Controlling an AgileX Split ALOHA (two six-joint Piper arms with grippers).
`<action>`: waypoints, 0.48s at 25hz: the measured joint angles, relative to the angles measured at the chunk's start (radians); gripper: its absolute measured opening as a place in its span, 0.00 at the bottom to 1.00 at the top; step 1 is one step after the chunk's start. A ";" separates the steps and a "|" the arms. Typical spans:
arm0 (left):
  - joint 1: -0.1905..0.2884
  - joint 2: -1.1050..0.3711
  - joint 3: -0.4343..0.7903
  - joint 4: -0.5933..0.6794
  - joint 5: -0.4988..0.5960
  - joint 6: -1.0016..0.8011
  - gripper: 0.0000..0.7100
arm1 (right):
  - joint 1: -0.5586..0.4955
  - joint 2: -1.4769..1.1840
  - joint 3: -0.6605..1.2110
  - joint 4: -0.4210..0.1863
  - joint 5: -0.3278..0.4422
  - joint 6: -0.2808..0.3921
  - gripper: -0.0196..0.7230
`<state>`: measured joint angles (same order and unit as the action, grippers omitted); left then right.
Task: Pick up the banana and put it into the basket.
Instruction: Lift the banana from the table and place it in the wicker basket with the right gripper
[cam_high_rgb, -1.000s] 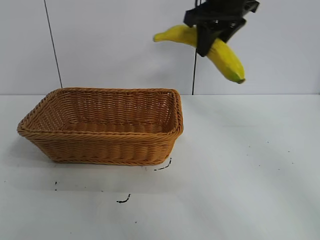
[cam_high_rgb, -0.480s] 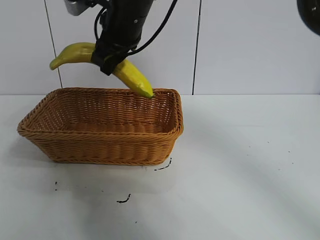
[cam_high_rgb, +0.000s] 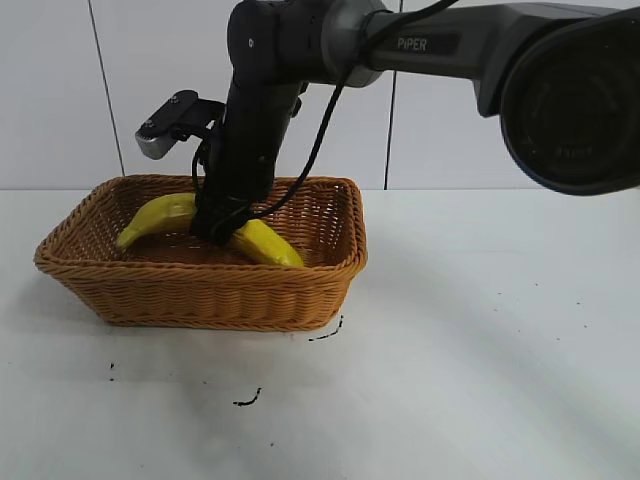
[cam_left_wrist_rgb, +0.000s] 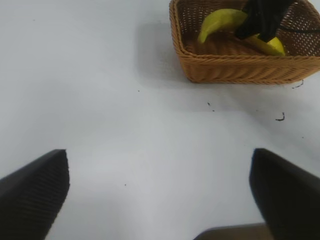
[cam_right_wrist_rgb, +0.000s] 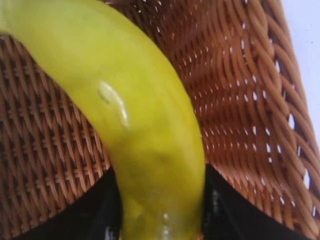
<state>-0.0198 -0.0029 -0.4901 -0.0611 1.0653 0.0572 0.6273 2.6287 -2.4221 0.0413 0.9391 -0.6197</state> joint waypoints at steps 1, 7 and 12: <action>0.000 0.000 0.000 0.000 0.000 0.000 0.98 | 0.000 0.000 0.000 0.001 -0.007 0.000 0.45; 0.000 0.000 0.000 0.000 0.000 0.000 0.98 | 0.000 0.000 0.000 0.004 -0.010 0.000 0.69; 0.000 0.000 0.000 0.000 0.000 0.000 0.98 | 0.000 -0.015 0.000 0.004 0.019 0.081 0.94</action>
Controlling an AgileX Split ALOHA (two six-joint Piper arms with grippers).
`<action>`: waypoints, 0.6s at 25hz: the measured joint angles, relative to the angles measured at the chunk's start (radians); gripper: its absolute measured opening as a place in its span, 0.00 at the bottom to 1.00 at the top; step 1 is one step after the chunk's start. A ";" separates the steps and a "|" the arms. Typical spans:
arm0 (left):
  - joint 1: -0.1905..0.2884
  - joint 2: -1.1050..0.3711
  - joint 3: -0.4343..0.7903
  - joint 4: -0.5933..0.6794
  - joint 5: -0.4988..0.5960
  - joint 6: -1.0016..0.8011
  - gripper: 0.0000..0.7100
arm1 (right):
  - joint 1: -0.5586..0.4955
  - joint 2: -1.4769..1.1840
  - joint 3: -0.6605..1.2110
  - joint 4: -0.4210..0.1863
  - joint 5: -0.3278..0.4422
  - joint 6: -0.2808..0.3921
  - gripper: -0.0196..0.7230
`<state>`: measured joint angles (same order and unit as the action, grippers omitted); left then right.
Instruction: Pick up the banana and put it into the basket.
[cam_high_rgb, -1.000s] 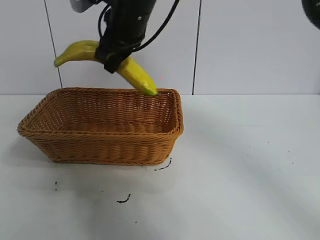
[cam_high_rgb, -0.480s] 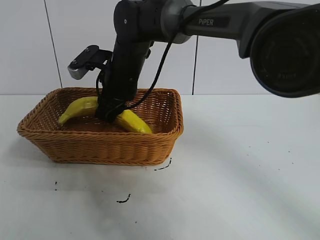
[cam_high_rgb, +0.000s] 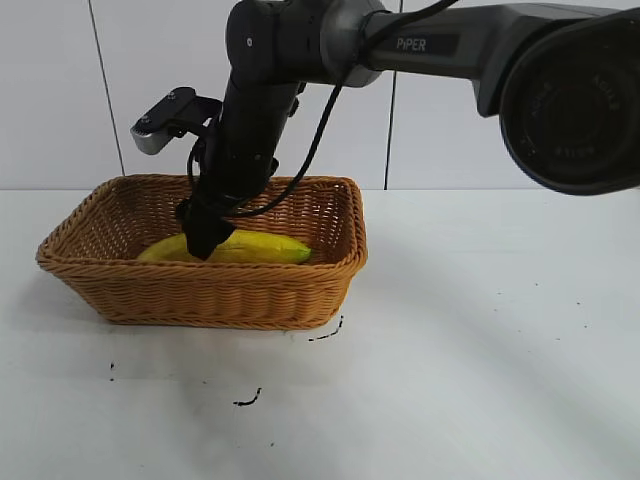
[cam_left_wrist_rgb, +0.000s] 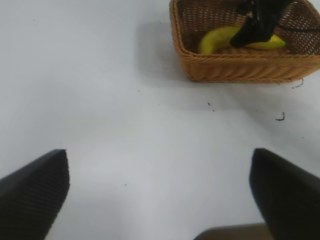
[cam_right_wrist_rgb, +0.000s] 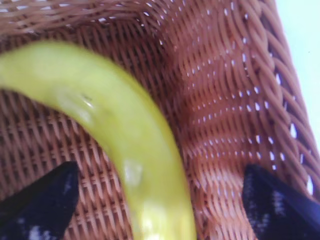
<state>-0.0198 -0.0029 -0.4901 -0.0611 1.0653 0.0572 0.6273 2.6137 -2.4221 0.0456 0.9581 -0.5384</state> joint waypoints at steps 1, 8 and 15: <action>0.000 0.000 0.000 0.000 0.000 0.000 0.98 | 0.000 -0.009 0.000 -0.016 0.010 0.054 0.95; 0.000 0.000 0.000 0.000 0.000 0.000 0.98 | -0.037 -0.145 -0.002 -0.021 0.106 0.329 0.95; 0.000 0.000 0.000 0.000 0.000 0.000 0.98 | -0.210 -0.184 -0.007 0.038 0.211 0.437 0.95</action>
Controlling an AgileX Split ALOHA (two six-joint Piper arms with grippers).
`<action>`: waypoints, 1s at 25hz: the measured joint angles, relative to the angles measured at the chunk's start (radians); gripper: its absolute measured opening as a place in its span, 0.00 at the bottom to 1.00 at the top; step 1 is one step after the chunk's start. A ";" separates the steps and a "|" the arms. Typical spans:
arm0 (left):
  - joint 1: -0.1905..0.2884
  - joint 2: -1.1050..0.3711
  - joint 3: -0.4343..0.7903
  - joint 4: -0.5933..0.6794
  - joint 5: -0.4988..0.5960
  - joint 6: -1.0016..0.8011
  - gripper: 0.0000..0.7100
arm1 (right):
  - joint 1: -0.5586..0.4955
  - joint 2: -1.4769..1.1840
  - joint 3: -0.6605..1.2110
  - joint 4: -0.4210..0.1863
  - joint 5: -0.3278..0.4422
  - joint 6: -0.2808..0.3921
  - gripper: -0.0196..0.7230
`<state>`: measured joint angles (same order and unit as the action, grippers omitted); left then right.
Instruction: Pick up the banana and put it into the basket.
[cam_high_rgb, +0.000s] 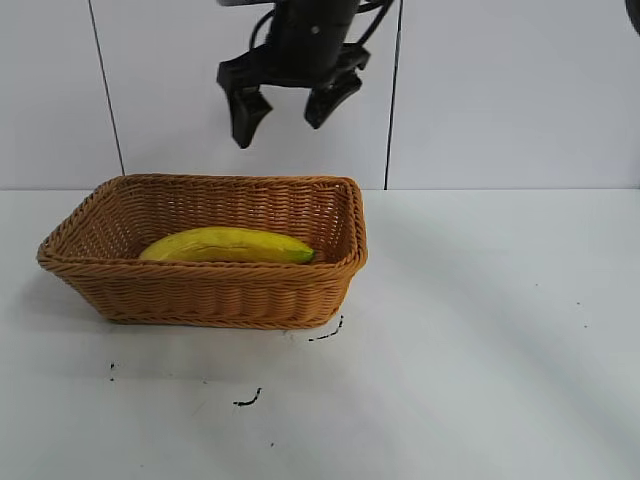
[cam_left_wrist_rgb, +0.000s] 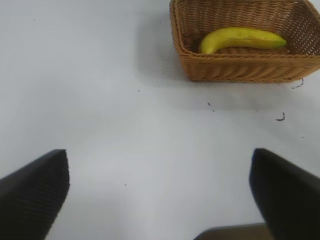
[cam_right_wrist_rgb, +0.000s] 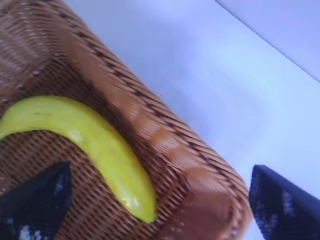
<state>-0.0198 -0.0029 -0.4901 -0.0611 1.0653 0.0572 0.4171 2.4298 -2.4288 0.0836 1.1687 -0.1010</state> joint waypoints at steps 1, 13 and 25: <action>0.000 0.000 0.000 0.000 0.000 0.000 0.98 | -0.031 0.000 0.000 0.000 0.017 0.018 0.95; 0.000 0.000 0.000 0.000 0.000 0.000 0.98 | -0.370 -0.001 0.022 -0.012 0.047 0.079 0.95; 0.000 0.000 0.000 0.000 0.000 0.000 0.98 | -0.418 -0.185 0.347 -0.037 0.047 0.068 0.95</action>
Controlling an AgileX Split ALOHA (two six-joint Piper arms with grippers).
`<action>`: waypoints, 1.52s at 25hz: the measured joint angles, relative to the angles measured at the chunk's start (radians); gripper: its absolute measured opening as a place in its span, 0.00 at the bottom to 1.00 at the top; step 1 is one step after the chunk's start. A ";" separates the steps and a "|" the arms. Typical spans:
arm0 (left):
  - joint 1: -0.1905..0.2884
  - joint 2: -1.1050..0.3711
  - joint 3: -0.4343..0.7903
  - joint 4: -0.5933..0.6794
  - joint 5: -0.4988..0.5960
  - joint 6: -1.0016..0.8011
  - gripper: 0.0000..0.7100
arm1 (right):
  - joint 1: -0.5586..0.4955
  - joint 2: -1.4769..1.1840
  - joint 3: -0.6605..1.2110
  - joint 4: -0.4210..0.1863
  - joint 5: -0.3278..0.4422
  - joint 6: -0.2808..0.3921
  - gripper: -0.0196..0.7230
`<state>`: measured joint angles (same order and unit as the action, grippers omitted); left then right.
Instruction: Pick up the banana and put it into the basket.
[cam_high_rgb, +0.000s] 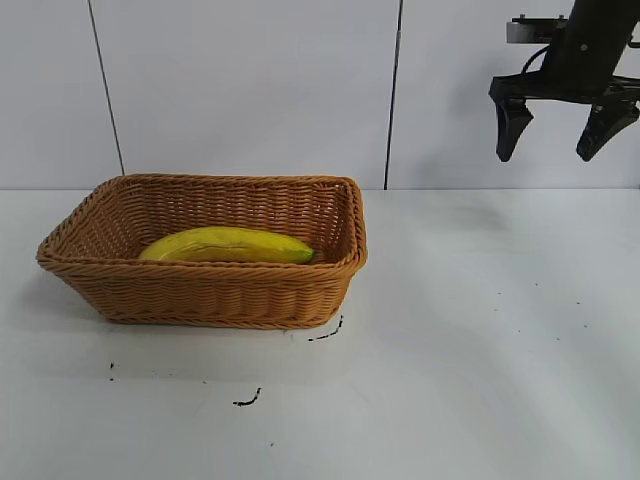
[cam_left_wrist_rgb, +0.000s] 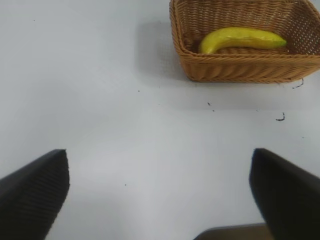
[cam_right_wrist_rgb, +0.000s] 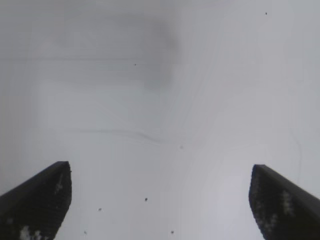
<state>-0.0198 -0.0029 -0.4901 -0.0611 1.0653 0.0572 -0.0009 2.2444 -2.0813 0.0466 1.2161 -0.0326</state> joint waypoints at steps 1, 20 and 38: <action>0.000 0.000 0.000 0.000 0.000 0.000 0.98 | 0.000 -0.029 0.035 0.006 0.000 0.001 0.95; 0.000 0.000 0.000 0.000 0.000 0.000 0.98 | 0.011 -1.034 1.010 0.021 0.001 0.016 0.95; 0.000 0.000 0.000 0.000 0.000 0.000 0.98 | 0.011 -2.084 1.583 0.011 -0.195 -0.042 0.95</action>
<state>-0.0198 -0.0029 -0.4901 -0.0611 1.0653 0.0572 0.0103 0.1601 -0.4986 0.0576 1.0211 -0.0742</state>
